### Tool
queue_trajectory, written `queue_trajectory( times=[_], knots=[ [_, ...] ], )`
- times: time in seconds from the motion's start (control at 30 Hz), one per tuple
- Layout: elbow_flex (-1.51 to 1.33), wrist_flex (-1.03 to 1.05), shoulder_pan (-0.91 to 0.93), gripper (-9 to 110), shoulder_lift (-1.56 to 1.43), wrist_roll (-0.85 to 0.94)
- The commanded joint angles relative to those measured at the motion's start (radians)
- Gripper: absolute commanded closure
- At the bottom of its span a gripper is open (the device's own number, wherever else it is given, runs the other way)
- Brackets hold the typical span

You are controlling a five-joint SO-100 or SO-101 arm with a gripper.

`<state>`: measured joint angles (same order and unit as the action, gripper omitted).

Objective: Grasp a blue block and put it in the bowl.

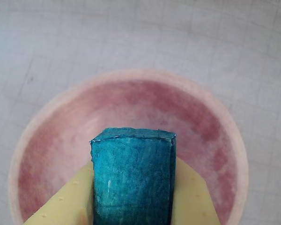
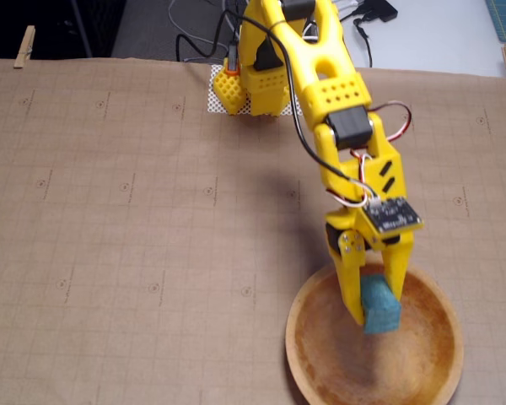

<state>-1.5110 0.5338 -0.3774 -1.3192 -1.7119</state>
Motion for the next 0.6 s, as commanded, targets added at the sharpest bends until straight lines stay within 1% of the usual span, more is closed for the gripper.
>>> queue_trajectory(
  times=[0.0,0.33,0.57],
  knots=[
    [0.118,-0.025,-0.005,103,0.014,0.009],
    [0.253,-0.015,-0.008,103,0.181,0.009],
    [0.302,-0.014,-0.028,103,0.239,0.009]
  ],
)
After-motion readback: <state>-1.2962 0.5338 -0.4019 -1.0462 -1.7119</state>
